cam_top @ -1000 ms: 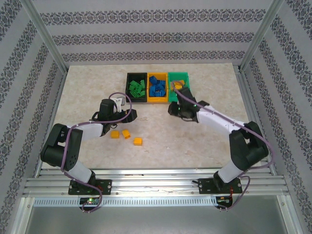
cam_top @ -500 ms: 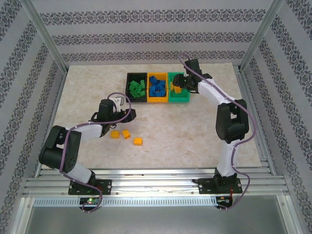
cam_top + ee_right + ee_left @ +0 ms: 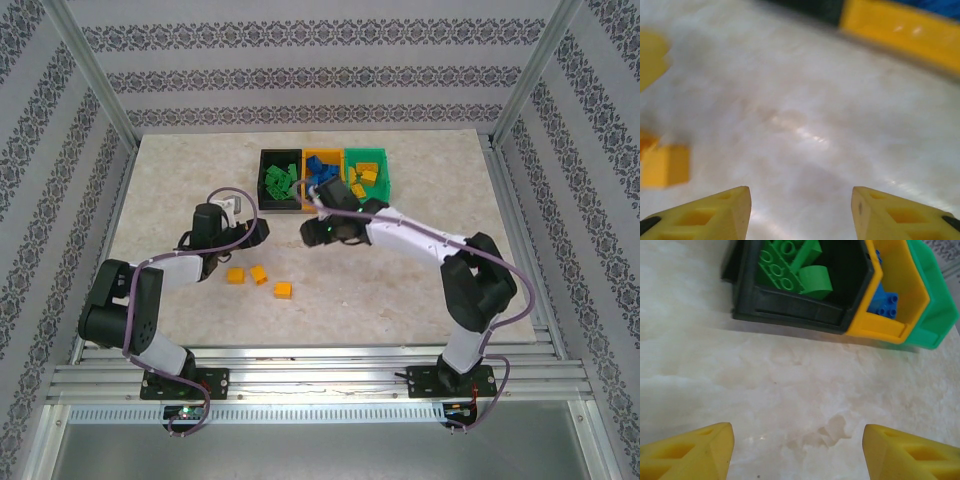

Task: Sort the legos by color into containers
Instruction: Pick up the lego from the bottom-center of the table.

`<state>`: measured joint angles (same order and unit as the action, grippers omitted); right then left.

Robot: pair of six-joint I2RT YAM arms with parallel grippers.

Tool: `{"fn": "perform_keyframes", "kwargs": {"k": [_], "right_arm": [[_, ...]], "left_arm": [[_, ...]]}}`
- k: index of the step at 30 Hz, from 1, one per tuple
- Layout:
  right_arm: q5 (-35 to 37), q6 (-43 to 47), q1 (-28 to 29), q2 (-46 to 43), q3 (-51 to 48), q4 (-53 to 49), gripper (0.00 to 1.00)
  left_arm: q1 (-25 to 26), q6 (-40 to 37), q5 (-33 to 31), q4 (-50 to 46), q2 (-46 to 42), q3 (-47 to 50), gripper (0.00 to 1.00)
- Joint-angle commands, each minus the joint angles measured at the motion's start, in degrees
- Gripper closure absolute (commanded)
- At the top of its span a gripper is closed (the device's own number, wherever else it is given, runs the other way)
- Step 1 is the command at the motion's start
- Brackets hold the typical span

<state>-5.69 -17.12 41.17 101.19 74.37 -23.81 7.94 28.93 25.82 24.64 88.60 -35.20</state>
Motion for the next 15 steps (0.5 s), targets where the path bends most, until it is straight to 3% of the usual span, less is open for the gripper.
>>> {"fn": "perform_keyframes", "kwargs": {"k": [1, 7, 15], "right_arm": [[-3.89, 4.19, 5.08, 0.17, -2.21, -0.98, 0.43], [-8.09, 8.87, 10.35, 7.09, 0.94, -2.67, 0.38], [-9.86, 13.99, 13.13, 14.28, 8.06, -5.71, 0.38]], "left_arm": [[-3.04, 4.73, 2.10, 7.14, -0.10, 3.14, 0.32], [-6.57, 9.38, 4.61, 14.23, 1.10, 6.21, 0.32], [-7.44, 9.65, 4.60, 14.56, -0.24, 7.06, 0.32]]}}
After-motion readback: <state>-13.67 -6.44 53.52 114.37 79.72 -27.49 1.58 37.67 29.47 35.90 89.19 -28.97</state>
